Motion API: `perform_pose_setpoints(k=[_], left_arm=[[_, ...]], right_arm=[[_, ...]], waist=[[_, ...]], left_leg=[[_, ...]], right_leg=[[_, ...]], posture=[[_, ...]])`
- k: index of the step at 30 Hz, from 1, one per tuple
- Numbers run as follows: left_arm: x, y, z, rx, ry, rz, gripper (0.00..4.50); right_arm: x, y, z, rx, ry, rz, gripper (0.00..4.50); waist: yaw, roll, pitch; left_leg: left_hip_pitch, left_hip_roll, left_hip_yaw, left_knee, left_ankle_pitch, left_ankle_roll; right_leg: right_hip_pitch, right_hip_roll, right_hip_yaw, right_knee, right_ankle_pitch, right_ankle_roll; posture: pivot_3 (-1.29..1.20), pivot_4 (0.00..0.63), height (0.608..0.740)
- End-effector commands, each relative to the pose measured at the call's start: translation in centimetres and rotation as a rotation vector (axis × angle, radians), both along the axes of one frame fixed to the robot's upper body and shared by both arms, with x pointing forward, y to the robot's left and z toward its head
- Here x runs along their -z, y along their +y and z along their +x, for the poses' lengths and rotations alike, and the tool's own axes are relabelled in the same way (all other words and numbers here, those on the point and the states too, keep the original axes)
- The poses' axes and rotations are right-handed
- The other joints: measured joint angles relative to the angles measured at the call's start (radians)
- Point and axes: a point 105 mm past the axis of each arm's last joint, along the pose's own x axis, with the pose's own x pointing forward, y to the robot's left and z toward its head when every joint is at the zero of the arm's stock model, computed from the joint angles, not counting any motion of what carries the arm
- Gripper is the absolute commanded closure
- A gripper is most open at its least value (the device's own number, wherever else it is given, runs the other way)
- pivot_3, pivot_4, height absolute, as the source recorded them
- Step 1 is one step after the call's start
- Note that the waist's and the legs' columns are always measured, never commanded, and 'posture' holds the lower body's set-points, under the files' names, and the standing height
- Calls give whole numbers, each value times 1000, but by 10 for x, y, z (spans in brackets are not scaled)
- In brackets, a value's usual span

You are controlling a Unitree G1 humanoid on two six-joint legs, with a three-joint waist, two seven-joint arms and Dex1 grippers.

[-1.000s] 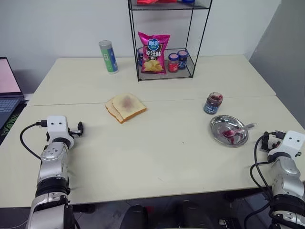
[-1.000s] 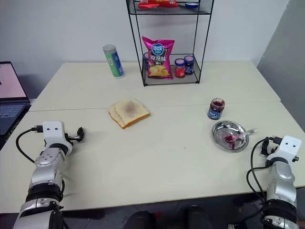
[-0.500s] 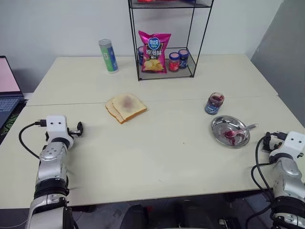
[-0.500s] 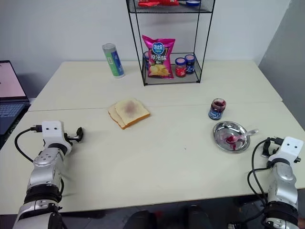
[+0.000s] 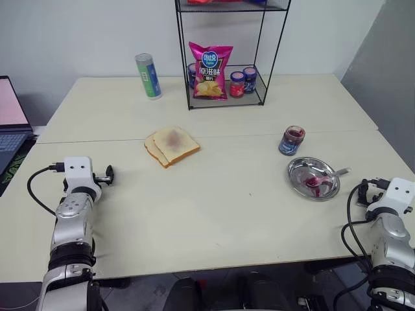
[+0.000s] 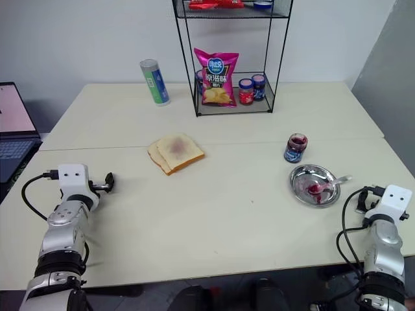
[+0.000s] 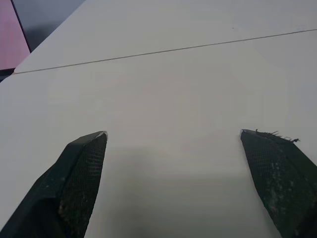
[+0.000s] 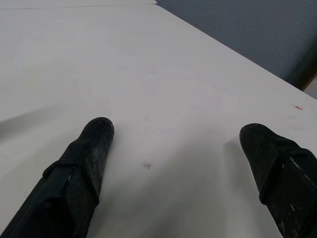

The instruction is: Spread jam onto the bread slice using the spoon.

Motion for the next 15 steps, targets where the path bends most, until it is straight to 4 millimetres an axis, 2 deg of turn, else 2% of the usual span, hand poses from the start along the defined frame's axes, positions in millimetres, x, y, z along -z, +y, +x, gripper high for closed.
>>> perform_pose_setpoints(k=[1,5,7,9,11,15], left_arm=[[10,-7,-11,18,26,-24,0],[25,-19,-22,8,46,-43,0],[19,-28,-26,76,42,-20,0],[23,-30,-27,95,72,15,0],[29,-34,-26,54,71,-19,0],[22,-36,-18,44,31,-30,0]], right_arm=[[-2,-16,1,2,44,-34,49],[-5,-46,-4,13,63,-52,49],[-4,-57,-6,46,60,-18,49],[-3,-62,-5,53,75,-32,49],[-3,-71,-7,65,87,-28,49],[-13,-76,-5,81,59,-44,49]], waist=[[-5,0,0],[-3,0,0],[2,0,0],[3,0,0],[6,0,0],[20,0,0]], left_leg=[[0,0,0,0,0,0],[0,-2,2,0,0,1],[0,-2,2,0,-1,1],[0,-2,2,-2,-1,1],[0,-2,2,-2,-1,1],[0,-3,4,1,-2,4]], right_leg=[[0,0,0,0,0,0],[0,-1,2,-1,0,0],[0,-1,3,-1,0,0],[0,-1,2,-1,0,0],[0,-1,2,-1,0,0],[1,-1,4,-2,0,1]], posture=[[0,150,740],[0,150,740],[0,150,740],[0,150,740],[0,150,740],[0,150,740]])
